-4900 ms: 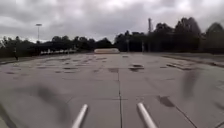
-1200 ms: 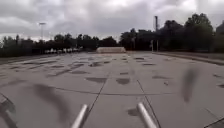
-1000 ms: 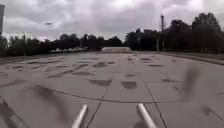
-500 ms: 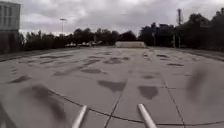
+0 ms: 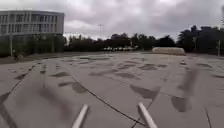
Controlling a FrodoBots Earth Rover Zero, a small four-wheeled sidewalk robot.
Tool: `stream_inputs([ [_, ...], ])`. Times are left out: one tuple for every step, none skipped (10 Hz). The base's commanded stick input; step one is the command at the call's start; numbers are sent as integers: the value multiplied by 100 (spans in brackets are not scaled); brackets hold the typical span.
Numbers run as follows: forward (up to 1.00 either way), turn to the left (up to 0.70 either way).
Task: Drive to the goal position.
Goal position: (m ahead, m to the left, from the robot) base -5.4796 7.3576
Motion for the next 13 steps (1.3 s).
stream_inputs([
  [0, 45],
  [0, 45],
  [0, 45],
  [0, 45],
  [0, 45],
  [0, 45],
  [0, 45],
  [0, 45],
  [0, 45],
  [0, 45],
  [0, 45],
  [0, 45],
  [0, 45],
])
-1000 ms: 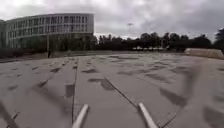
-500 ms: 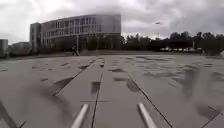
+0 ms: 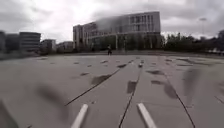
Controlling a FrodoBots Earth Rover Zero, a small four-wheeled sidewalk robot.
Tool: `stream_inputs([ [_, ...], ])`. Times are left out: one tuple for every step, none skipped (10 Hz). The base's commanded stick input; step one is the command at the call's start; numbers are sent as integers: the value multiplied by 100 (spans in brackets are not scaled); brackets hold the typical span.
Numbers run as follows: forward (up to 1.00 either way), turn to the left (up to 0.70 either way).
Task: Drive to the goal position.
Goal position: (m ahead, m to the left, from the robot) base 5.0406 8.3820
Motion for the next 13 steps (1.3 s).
stream_inputs([
  [0, 45],
  [0, 45],
  [0, 45],
  [0, 45],
  [0, 45],
  [0, 45],
  [54, 35],
  [100, 27],
  [100, 8],
  [100, 0],
  [100, 0],
  [100, 0],
  [100, 0],
])
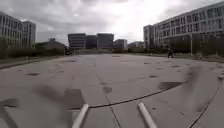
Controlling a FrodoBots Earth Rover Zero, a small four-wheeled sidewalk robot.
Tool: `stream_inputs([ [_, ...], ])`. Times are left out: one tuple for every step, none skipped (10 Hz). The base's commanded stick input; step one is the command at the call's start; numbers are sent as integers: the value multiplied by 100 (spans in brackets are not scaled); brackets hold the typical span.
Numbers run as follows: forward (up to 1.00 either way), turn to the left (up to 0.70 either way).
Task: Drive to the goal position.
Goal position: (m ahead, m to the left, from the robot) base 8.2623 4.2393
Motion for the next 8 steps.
stream_inputs([
  [100, 0],
  [100, 0],
  [100, 0],
  [100, 0],
  [100, 0],
  [100, 0],
  [100, 0],
  [100, 0],
])
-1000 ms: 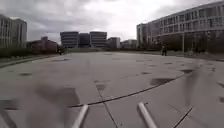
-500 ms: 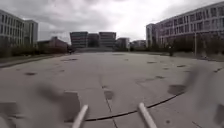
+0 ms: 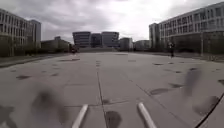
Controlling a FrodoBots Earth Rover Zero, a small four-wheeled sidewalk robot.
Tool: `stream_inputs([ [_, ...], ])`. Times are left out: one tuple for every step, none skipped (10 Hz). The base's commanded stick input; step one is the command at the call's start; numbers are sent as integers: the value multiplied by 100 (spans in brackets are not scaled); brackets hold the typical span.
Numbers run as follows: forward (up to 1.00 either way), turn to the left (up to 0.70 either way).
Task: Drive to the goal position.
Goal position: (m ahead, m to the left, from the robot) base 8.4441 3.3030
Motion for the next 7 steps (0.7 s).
stream_inputs([
  [100, 0],
  [100, 0],
  [100, 0],
  [100, 0],
  [100, 0],
  [100, 0],
  [100, 16],
])
